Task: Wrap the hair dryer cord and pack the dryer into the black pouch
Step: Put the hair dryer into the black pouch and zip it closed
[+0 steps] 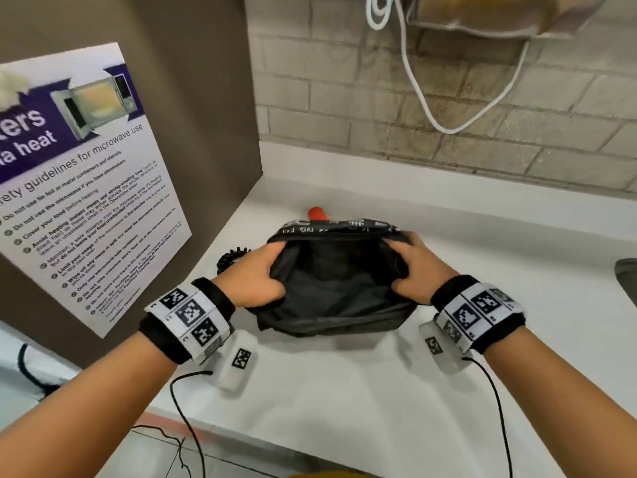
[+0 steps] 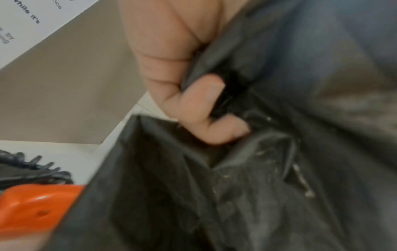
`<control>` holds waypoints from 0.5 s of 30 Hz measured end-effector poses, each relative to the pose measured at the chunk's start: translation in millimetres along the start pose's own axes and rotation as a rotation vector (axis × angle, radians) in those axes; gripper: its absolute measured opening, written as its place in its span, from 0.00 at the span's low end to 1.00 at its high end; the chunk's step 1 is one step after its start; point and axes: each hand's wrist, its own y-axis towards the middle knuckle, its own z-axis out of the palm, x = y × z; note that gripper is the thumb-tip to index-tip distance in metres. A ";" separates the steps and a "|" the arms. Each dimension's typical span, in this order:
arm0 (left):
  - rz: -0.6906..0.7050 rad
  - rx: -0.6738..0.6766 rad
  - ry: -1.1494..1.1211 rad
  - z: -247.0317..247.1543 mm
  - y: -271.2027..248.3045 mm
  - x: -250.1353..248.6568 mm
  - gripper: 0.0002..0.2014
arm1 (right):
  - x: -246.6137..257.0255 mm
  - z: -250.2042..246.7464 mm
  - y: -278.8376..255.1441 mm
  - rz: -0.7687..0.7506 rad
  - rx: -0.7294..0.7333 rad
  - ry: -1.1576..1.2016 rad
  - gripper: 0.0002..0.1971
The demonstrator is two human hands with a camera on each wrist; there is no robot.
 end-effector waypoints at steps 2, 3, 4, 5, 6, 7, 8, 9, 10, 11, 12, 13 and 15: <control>-0.033 -0.075 -0.109 -14.0 3.0 -10.7 0.28 | 7.1 -13.2 6.7 -0.071 -0.131 0.120 0.28; -0.048 -0.120 -0.164 -20.4 5.2 -14.0 0.29 | 11.5 -17.9 9.8 -0.106 -0.207 0.188 0.22; -0.061 -0.174 -0.223 -26.9 8.5 -16.0 0.30 | 15.2 -21.3 13.2 -0.136 -0.318 0.259 0.17; -0.075 -0.237 -0.286 -33.0 13.2 -15.3 0.31 | 16.6 -23.9 16.9 -0.147 -0.453 0.328 0.13; -0.093 -0.305 -0.343 -38.3 17.2 -14.6 0.31 | 17.4 -25.5 19.0 -0.142 -0.593 0.363 0.12; -0.111 -0.373 -0.382 -43.9 21.3 -13.6 0.31 | 17.2 -25.5 21.1 -0.115 -0.710 0.364 0.12; -0.126 -0.432 -0.405 -48.0 24.8 -12.1 0.30 | 17.3 -24.2 21.6 -0.072 -0.777 0.339 0.10; -0.140 -0.485 -0.421 -51.5 27.3 -11.2 0.28 | 17.2 -20.6 23.4 -0.014 -0.784 0.302 0.08; -0.155 -0.527 -0.437 -54.3 29.2 -10.1 0.26 | 17.9 -15.4 25.2 0.042 -0.721 0.257 0.05; -0.172 -0.559 -0.443 -55.0 31.4 -7.8 0.24 | 19.4 -9.0 26.2 0.088 -0.586 0.220 0.05; -0.196 -0.584 -0.434 -55.4 33.8 -4.3 0.22 | 23.2 -0.5 29.4 0.134 -0.388 0.194 0.06; -0.226 -0.597 -0.409 -53.7 36.3 -0.1 0.20 | 27.5 10.2 32.5 0.179 -0.153 0.179 0.07; -0.278 -0.585 -0.358 -49.4 41.4 10.8 0.20 | 41.3 32.6 39.7 0.250 0.252 0.130 0.14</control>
